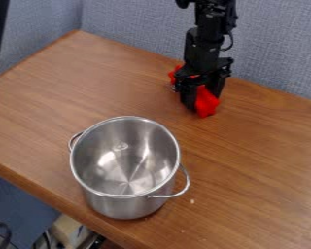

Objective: Move the red object from the metal pot to the table

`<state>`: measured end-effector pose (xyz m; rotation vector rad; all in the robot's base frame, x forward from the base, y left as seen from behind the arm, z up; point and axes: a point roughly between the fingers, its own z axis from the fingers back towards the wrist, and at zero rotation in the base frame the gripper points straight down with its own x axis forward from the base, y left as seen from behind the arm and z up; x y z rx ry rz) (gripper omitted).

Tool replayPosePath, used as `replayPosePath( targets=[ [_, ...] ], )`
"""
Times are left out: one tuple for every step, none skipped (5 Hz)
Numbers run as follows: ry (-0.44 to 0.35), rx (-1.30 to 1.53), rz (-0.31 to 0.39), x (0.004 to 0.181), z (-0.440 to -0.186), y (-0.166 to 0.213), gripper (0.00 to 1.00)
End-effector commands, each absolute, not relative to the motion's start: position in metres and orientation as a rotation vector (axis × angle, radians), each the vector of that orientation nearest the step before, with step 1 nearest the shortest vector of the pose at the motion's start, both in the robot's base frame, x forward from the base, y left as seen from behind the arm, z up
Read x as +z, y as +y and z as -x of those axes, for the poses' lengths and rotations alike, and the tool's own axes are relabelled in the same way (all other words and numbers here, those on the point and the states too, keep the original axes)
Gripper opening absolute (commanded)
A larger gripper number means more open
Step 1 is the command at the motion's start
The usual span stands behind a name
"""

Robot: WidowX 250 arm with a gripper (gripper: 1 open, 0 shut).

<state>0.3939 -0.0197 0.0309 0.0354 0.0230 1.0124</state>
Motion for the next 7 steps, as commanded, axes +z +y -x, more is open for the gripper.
replayPosePath(
  targets=[
    [-0.057,1.031,0.002,0.072,-0.403,-0.016,0.0],
    [-0.058,1.006,0.003,0.068,-0.397,-0.005,0.0],
    [-0.059,0.982,0.005,0.066,-0.391,0.005,0.0],
    [-0.058,0.941,0.009,0.072,-0.384,0.011,0.0],
    [-0.054,0.905,0.017,0.08,-0.377,0.018,0.0],
    [-0.052,0.869,0.026,0.077,-0.379,0.016,0.0],
    [-0.048,0.834,0.071,0.091,-0.377,0.016,0.0]
  ],
)
